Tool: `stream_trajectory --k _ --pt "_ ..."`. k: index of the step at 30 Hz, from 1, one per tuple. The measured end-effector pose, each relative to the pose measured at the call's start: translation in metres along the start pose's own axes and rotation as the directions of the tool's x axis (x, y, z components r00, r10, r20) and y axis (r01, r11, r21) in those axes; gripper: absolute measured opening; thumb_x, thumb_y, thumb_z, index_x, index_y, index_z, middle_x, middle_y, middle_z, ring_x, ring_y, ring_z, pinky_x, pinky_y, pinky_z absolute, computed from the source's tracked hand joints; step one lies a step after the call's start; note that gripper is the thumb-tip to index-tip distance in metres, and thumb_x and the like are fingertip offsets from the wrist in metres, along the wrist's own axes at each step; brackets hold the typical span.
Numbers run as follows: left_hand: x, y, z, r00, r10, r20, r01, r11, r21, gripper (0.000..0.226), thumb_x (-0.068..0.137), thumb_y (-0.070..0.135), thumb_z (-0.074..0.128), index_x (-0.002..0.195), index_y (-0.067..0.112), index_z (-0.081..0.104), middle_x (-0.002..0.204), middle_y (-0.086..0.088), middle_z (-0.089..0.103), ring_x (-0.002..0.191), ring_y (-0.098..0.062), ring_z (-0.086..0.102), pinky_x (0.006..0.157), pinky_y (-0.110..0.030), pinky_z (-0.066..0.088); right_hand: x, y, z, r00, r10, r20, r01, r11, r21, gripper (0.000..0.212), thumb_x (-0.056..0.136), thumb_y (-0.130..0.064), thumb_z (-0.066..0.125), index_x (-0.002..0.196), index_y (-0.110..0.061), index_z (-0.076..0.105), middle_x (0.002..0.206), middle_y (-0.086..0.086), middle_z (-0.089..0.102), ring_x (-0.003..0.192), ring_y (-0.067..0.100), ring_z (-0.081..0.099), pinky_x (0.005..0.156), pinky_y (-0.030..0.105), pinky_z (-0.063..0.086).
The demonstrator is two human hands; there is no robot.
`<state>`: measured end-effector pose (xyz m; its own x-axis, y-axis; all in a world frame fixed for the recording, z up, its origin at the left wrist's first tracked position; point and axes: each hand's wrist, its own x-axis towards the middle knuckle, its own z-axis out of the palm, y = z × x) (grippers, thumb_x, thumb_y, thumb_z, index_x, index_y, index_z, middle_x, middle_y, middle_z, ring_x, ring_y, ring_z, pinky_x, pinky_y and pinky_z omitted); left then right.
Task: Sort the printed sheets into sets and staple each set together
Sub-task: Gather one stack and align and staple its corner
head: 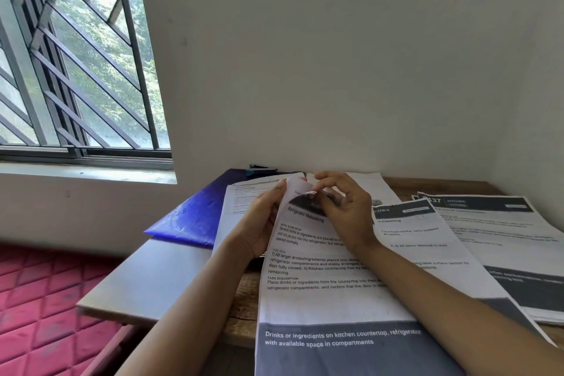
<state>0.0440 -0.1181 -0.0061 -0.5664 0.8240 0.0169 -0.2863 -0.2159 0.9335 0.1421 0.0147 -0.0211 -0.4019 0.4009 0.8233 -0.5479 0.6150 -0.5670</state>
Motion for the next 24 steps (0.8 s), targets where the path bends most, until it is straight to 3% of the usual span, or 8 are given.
stream_trajectory --k 4,6,9,12,15,20,24 --pt "0.0028 -0.0012 -0.0025 0.999 0.039 0.001 -0.039 0.999 0.023 0.059 0.077 0.046 0.063 0.114 0.001 0.067 0.113 -0.033 0.057 0.088 -0.034 0.059 0.080 -0.041 0.052 -0.0001 0.0014 0.0010 1.000 -0.012 0.014 0.013 0.999 -0.041 0.020 0.082 0.005 0.060 0.085 -0.015 0.064 0.103 0.001 0.065 0.106 0.010 0.061 0.084 0.014 0.048" --pt "0.0039 -0.0015 -0.0033 0.998 0.049 0.025 -0.050 0.998 0.039 0.049 0.075 0.047 0.063 0.102 0.006 0.074 0.094 -0.025 0.065 0.075 -0.029 0.061 0.071 -0.037 0.053 0.0000 0.0021 0.0015 1.000 -0.009 0.018 0.010 1.000 -0.029 0.014 0.083 -0.005 0.060 0.085 -0.019 0.063 0.102 0.002 0.066 0.107 0.012 0.061 0.084 0.014 0.048" --pt "0.0039 -0.0018 -0.0034 0.996 0.067 0.052 -0.071 0.995 0.075 0.042 0.069 0.050 0.066 0.089 0.015 0.078 0.075 -0.013 0.067 0.065 -0.024 0.058 0.068 -0.033 0.047 0.0004 0.0043 0.0015 1.000 -0.002 0.023 0.002 1.000 -0.001 0.008 0.081 -0.019 0.059 0.084 -0.025 0.064 0.101 0.005 0.066 0.107 0.017 0.061 0.085 0.017 0.049" --pt "0.0035 -0.0018 -0.0032 0.996 0.065 0.067 -0.071 0.992 0.099 0.036 0.067 0.052 0.066 0.078 0.020 0.079 0.067 -0.007 0.067 0.058 -0.019 0.057 0.062 -0.030 0.046 0.0008 0.0061 0.0015 1.000 0.004 0.027 -0.005 1.000 0.021 0.016 0.080 -0.019 0.060 0.086 -0.034 0.064 0.101 0.005 0.066 0.107 0.020 0.061 0.087 0.020 0.048" --pt "0.0036 -0.0019 -0.0034 0.993 0.060 0.103 -0.069 0.994 0.087 0.033 0.075 0.047 0.060 0.078 0.019 0.079 0.065 -0.006 0.068 0.052 -0.015 0.061 0.053 -0.026 0.051 0.0016 0.0061 0.0010 0.999 -0.001 0.034 0.000 0.999 0.044 0.019 0.080 -0.018 0.063 0.085 -0.037 0.064 0.102 0.006 0.065 0.108 0.022 0.061 0.089 0.024 0.048" --pt "0.0021 -0.0024 -0.0034 0.977 0.079 0.199 -0.086 0.996 0.027 0.034 0.076 0.043 0.064 0.092 0.015 0.077 0.073 -0.011 0.070 0.060 -0.018 0.068 0.059 -0.029 0.057 0.0027 0.0073 0.0004 0.999 -0.034 0.028 0.033 0.999 0.037 0.021 0.079 -0.016 0.062 0.083 -0.036 0.063 0.098 -0.001 0.064 0.106 0.028 0.060 0.091 0.043 0.052" --pt "0.0057 -0.0047 -0.0046 0.963 0.092 0.253 -0.102 0.994 0.027 0.064 0.059 0.051 0.086 0.109 0.013 0.072 0.089 -0.014 0.071 0.074 -0.022 0.070 0.070 -0.034 0.059 0.0035 0.0089 0.0001 0.998 -0.061 0.030 0.061 0.998 0.002 0.030 0.078 -0.009 0.062 0.084 -0.039 0.060 0.091 -0.005 0.063 0.099 0.033 0.059 0.085 0.056 0.050"
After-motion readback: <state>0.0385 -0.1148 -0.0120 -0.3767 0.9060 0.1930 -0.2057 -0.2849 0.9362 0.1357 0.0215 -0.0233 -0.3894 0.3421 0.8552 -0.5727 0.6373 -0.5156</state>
